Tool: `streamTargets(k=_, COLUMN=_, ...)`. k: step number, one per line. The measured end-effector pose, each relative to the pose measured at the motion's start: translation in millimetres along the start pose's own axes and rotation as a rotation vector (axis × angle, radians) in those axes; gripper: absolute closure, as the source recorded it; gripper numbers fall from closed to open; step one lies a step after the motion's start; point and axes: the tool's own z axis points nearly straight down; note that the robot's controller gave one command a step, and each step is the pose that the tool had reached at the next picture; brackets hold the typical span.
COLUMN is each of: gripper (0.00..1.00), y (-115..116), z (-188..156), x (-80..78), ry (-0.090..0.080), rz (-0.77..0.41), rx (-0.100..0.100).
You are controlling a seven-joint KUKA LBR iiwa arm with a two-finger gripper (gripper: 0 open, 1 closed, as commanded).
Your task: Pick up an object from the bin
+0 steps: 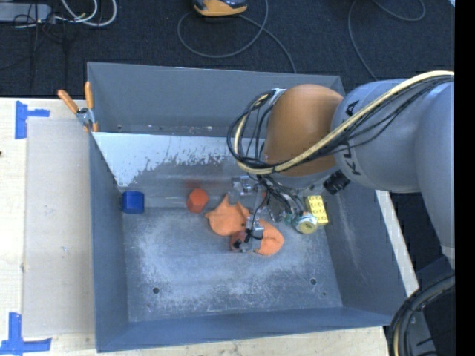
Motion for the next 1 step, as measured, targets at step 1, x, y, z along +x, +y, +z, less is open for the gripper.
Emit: streamTargets(k=1, gripper=0.00, y=-48.7, z=15.7, x=0.1, ry=-0.007, rz=-0.332, rx=-0.002)
